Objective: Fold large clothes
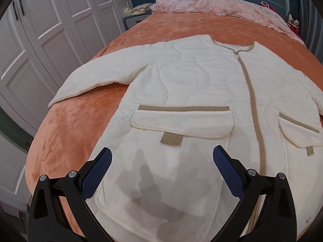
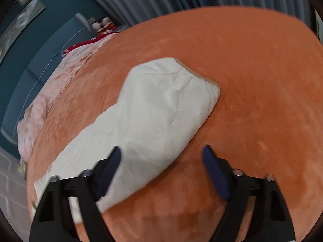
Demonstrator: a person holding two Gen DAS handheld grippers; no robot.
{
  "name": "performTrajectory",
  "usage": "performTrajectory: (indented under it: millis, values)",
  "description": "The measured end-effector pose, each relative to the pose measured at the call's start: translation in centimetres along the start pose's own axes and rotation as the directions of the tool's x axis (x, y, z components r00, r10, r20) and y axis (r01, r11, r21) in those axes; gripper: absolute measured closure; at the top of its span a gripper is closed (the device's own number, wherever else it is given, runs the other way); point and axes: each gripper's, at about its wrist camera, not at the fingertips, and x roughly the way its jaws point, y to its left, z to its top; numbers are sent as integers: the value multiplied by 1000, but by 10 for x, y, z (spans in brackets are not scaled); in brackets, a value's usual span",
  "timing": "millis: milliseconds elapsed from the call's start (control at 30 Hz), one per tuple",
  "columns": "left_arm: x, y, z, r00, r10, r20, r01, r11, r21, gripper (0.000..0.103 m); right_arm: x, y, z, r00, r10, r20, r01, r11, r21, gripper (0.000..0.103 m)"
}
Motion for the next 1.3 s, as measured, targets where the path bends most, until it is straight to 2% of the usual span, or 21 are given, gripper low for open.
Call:
performTrajectory:
  millis: [33,67,100,167,233,267,333,433,500,533,700,767,833,967,1067,1133,1233,1267,1300]
  values:
    - [3,0,1,1000,4,-1,-4,1000,0,5,3,0,1,1000,1,6,-1,1000,11,41]
    - [6,0,2,1000,7,-3,-7,1000,0,5,6,4,4,1000,-3,14,3,1000,1,54]
    - [11,0,4,1000,10,-7,-10,1000,0,5,8,9,4,1000,-10,15,10,1000,-18,60]
    - [17,1,7,1000,13,-12,-13,1000,-3,5,10,27,7,1000,0,16,1,997,-71,85]
    - [21,3,10,1000,19,-10,-20,1000,-5,5,1,51,6,998,34,48,-27,991,-129,89]
    - [23,4,11,1000,20,-8,-20,1000,-9,5,-10,73,4,995,77,70,-63,982,-179,90]
    - [26,7,14,1000,18,-6,-19,1000,-17,5,-28,112,-5,984,151,90,-123,957,-264,91]
    - [29,12,19,1000,18,-2,-18,999,-32,5,-62,188,-35,953,290,90,-223,871,-438,91]
    - [29,18,22,1000,17,5,-16,999,-45,5,-87,242,-69,920,387,57,-294,780,-553,91]
    - [28,20,24,1000,17,8,-16,999,-51,5,-99,271,-92,898,440,17,-341,718,-607,91]
    - [28,42,34,1000,4,22,-1,995,-100,5,-126,355,-189,816,552,-174,-487,493,-721,91]
    - [29,50,36,1000,-3,24,6,993,-118,5,-130,379,-233,794,556,-247,-519,407,-751,91]
    - [30,59,38,1000,-6,25,10,991,-135,5,-130,400,-279,783,536,-315,-535,324,-780,91]
    - [33,75,41,999,-17,29,21,987,-162,5,-123,413,-350,765,476,-433,-582,224,-782,91]
    - [37,84,41,999,-38,25,42,982,-183,5,-115,408,-397,776,412,-477,-575,155,-803,91]
    - [39,90,42,997,-66,26,70,977,-202,5,-106,407,-418,784,376,-494,-572,126,-811,90]
    - [43,95,46,991,-134,26,136,961,-241,5,-93,399,-438,782,321,-534,-589,102,-801,81]
    - [44,96,47,988,-155,26,156,955,-253,5,-92,395,-445,779,303,-549,-598,93,-796,72]
    - [46,97,50,982,-185,28,185,946,-267,5,-92,392,-449,765,294,-573,-618,84,-782,66]
